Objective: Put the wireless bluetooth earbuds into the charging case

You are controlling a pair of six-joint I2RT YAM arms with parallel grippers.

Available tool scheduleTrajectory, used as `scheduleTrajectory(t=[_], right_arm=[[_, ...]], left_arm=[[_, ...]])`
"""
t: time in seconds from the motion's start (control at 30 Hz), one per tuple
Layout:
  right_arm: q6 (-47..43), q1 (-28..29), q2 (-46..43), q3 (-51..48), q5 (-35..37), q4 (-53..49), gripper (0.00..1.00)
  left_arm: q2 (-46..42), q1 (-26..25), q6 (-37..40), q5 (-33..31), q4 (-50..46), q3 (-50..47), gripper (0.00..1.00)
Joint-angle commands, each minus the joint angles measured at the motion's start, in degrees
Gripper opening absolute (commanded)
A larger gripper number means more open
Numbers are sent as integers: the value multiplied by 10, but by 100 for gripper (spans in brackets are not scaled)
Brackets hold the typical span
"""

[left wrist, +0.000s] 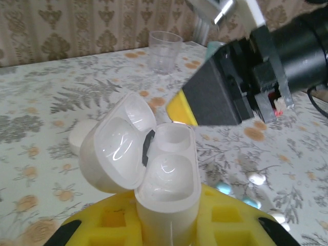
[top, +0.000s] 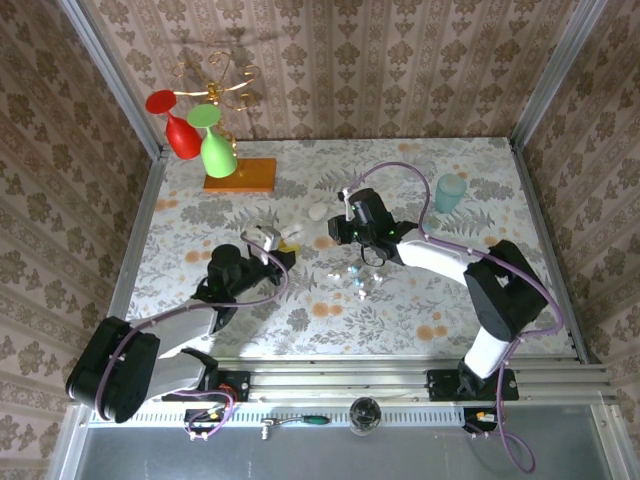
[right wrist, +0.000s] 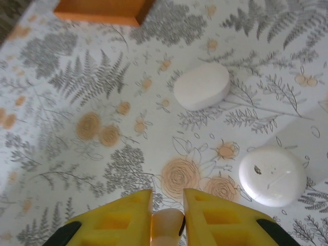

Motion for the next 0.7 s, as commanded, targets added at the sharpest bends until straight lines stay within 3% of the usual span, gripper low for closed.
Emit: scheduleTrajectory(t=[0.0, 0.67], right_arm=[[3, -1, -37, -11, -21, 57, 23], [10, -1, -55, -22, -73, 87, 24]], left_arm=[[14, -4, -15, 22, -11, 28, 0], [108, -34, -59, 37, -8, 99, 0]])
